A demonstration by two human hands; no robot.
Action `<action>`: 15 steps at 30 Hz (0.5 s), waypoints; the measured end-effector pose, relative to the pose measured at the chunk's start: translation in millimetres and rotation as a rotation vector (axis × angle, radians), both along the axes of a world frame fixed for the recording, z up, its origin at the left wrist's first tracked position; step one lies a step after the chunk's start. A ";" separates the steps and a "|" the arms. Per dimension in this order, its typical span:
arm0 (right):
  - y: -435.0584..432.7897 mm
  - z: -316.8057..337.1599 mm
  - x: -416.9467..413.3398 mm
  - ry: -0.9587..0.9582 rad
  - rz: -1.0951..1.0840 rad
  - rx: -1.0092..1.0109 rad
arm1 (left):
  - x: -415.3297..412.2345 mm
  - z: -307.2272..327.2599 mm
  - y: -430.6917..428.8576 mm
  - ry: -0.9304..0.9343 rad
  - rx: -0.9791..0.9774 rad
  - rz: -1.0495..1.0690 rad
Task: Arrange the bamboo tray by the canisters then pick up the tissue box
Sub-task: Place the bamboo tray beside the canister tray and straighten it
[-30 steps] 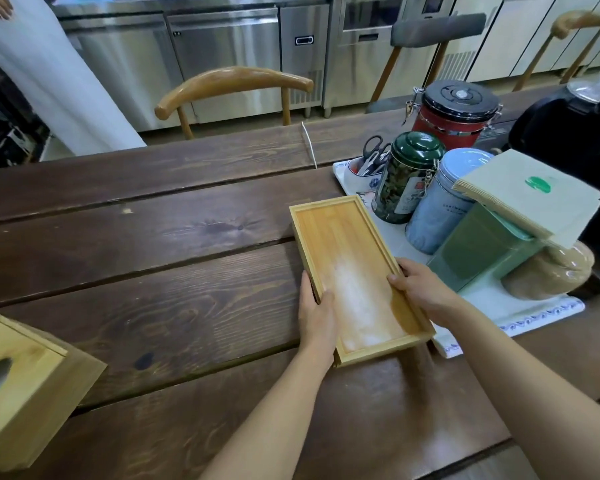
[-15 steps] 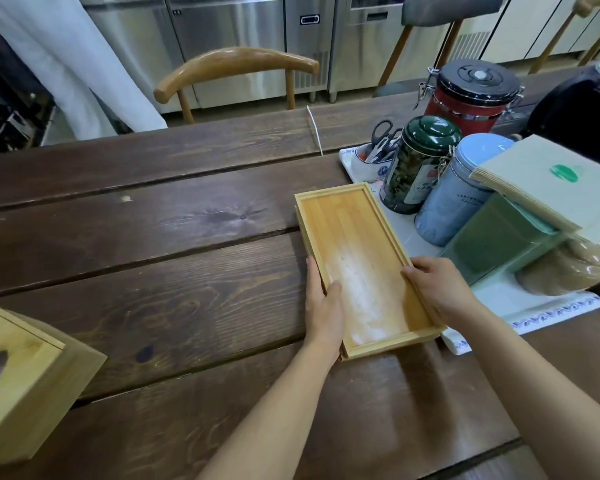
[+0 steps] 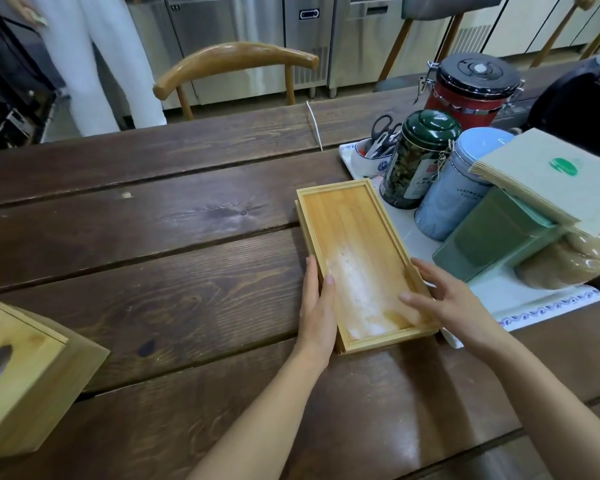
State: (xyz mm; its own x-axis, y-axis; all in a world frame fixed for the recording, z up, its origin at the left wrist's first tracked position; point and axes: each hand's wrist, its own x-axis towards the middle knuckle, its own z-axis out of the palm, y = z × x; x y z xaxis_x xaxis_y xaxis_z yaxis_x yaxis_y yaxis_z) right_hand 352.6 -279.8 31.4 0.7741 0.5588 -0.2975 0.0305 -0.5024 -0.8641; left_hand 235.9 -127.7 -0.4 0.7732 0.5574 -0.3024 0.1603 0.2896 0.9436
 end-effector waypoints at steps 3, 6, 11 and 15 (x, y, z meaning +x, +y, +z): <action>-23.1 -1.3 -5.5 -0.064 0.230 -0.138 | -24.9 -1.4 5.9 -0.041 0.205 -0.135; -33.7 -8.3 -10.9 -0.178 0.348 -0.260 | -48.9 -12.6 9.7 0.025 0.470 -0.432; -32.2 -16.2 -11.0 -0.393 0.314 -0.305 | -53.9 -22.3 7.2 0.114 0.707 -0.519; -34.4 -19.9 -9.8 -0.427 0.297 -0.323 | -52.5 -26.5 7.9 0.125 0.767 -0.502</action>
State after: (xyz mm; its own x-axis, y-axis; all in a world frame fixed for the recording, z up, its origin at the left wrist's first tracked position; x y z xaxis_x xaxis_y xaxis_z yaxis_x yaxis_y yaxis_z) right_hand 342.8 -314.3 11.5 0.6875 0.7021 -0.1856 0.5196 -0.6541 -0.5497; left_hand 183.4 -119.8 -26.9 0.9648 0.2483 -0.0868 0.2120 -0.5385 0.8155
